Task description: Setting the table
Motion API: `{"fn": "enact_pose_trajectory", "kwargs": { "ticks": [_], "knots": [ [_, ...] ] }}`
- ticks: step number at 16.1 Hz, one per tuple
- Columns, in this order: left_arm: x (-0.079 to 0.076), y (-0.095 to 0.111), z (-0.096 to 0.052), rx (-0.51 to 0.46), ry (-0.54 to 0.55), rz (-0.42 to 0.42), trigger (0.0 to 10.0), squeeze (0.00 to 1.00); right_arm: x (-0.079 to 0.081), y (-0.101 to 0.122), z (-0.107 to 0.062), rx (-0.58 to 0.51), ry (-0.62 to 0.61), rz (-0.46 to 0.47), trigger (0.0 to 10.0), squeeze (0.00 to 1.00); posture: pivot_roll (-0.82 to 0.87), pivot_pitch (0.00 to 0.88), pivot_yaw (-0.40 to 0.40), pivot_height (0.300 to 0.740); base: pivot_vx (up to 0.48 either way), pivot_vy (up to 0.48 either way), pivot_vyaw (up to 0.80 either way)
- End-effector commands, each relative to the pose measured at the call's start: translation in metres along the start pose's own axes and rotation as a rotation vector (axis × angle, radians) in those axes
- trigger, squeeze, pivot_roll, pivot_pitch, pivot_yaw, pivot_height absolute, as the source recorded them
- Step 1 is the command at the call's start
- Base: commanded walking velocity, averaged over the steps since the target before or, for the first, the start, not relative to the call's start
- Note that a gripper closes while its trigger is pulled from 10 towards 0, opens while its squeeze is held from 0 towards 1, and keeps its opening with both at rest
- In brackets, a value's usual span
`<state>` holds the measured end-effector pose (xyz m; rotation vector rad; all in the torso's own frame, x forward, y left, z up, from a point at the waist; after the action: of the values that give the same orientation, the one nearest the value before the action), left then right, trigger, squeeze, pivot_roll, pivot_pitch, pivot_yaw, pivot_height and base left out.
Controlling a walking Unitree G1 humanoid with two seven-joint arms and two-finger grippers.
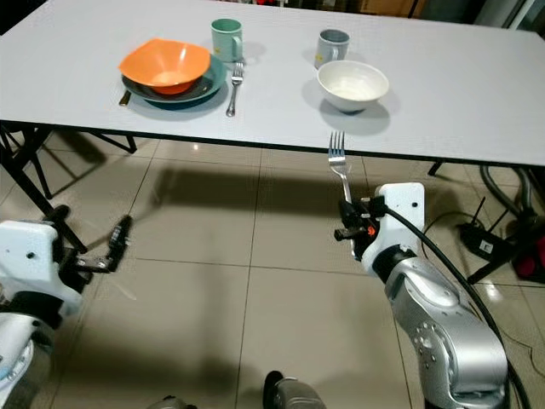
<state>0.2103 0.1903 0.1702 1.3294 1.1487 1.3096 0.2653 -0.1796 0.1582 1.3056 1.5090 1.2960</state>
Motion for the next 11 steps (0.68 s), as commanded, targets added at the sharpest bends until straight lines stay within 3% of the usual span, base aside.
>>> {"fn": "enact_pose_trajectory", "kwargs": {
  "ticks": [1,10,11],
  "knots": [
    [-0.002,-0.007,0.000,0.029,0.011,0.001,10.0,0.00,-0.005,0.005,0.003,-0.032,-0.037,0.013,10.0,0.00,-0.08,0.126,-0.012,0.740,0.000,0.000,0.00],
    [-0.007,-0.013,0.008,0.031,0.040,-0.036,10.0,0.00,0.002,0.002,0.023,-0.039,-0.025,0.014,10.0,0.00,-0.06,0.049,-0.016,0.740,0.283,0.000,0.00],
    [-0.006,-0.013,0.010,0.025,0.049,-0.033,10.0,0.00,0.002,0.003,0.024,-0.044,-0.026,0.022,10.0,0.00,-0.05,0.043,-0.021,0.740,0.319,0.000,-0.80]
  ]
}}
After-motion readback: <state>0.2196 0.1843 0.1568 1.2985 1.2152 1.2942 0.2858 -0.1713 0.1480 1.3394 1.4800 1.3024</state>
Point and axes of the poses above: a point about 5 cm out from each wrist's last joint towards the gripper, its own z axis pointing out of the wrist towards the gripper, its own y axis along the axis of the wrist's last joint, x = y × z, the point moved 2 cm from there along z, pointing out of the wrist towards the gripper, and after that the axes turned 1 degree about -z, right-handed, at the moved point
